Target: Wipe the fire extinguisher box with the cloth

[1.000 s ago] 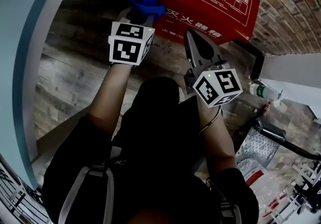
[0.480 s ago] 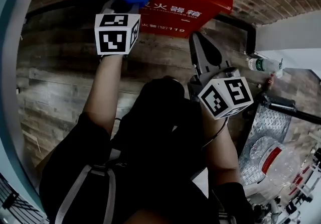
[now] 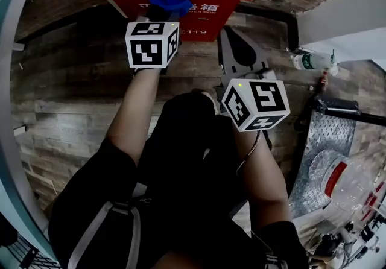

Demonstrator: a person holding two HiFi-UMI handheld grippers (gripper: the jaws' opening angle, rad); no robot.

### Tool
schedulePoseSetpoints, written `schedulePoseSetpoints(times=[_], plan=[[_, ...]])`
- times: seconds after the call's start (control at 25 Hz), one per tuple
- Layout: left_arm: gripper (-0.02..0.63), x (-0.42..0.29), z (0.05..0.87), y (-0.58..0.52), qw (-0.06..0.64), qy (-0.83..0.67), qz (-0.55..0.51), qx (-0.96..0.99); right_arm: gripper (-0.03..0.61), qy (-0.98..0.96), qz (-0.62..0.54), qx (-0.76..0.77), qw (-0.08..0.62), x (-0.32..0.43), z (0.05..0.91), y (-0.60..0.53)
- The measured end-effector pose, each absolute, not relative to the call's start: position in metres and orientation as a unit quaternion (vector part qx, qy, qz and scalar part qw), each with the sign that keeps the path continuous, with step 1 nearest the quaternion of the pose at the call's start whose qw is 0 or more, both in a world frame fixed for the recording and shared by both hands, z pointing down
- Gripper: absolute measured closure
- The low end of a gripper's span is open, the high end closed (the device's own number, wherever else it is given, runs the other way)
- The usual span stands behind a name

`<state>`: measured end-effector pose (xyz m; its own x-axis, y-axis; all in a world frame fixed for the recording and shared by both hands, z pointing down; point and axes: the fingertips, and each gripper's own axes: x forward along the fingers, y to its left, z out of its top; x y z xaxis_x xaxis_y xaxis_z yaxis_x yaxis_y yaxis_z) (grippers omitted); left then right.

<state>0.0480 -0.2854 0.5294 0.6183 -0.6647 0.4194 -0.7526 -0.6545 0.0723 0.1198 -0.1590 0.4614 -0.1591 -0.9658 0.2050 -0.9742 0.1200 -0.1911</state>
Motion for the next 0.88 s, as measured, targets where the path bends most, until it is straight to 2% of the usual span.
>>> schedulePoseSetpoints(times=[0.24, 0.4, 0.64, 0.88], plan=[[0.535, 0.119, 0.532, -0.261, 0.225, -0.302, 0.134, 0.917, 0.563, -0.726, 0.128, 0.676, 0.011, 0.143, 0.455, -0.146], [0.535, 0.157, 0.535, -0.246, 0.211, -0.261, 0.142, 0.931, 0.563, -0.691, 0.143, 0.709, -0.015, 0.180, 0.456, -0.127], [0.537, 0.196, 0.547, -0.233, 0.199, -0.221, 0.160, 0.941, 0.563, -0.669, 0.147, 0.728, -0.013, 0.203, 0.461, -0.109], [0.537, 0.180, 0.588, -0.241, 0.210, -0.276, 0.188, 0.919, 0.563, -0.681, 0.160, 0.714, -0.013, 0.194, 0.467, -0.117]])
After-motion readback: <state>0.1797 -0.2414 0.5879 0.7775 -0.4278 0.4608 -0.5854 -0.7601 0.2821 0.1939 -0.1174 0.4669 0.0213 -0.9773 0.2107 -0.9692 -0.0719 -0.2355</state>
